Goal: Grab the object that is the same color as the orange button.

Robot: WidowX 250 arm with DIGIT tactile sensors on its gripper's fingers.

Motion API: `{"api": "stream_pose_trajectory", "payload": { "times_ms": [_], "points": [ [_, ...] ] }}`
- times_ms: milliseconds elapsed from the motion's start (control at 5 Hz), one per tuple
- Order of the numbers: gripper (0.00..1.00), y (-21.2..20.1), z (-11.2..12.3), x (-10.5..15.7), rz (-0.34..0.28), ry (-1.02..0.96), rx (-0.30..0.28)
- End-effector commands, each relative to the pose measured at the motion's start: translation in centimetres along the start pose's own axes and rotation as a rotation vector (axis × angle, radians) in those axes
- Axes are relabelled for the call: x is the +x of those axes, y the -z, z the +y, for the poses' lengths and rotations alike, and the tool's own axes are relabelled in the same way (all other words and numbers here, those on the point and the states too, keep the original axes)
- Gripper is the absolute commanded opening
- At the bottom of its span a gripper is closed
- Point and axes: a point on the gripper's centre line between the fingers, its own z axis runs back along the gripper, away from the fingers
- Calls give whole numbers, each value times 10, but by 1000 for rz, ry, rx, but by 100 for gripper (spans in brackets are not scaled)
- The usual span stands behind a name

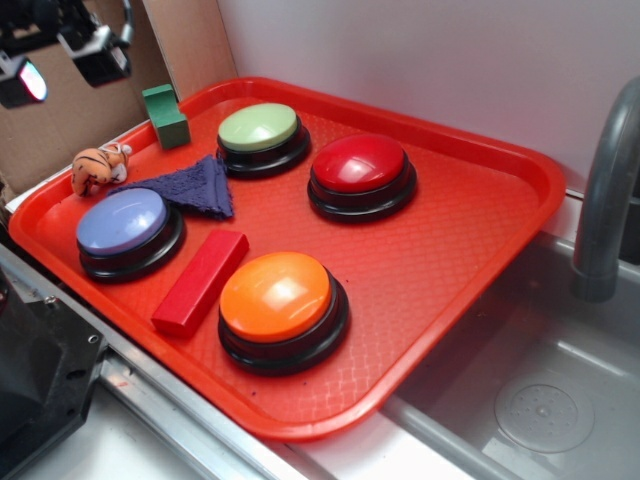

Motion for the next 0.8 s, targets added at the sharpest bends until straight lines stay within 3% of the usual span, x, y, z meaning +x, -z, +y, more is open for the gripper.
{"api": "stream_pose_trajectory", "payload": {
  "times_ms": [0,200,600],
  "points": [
    [100,26,24,16,-65,-106,110],
    [100,44,28,15,-60,-103,146],
    [100,67,32,14,14,-70,110]
  ]
}}
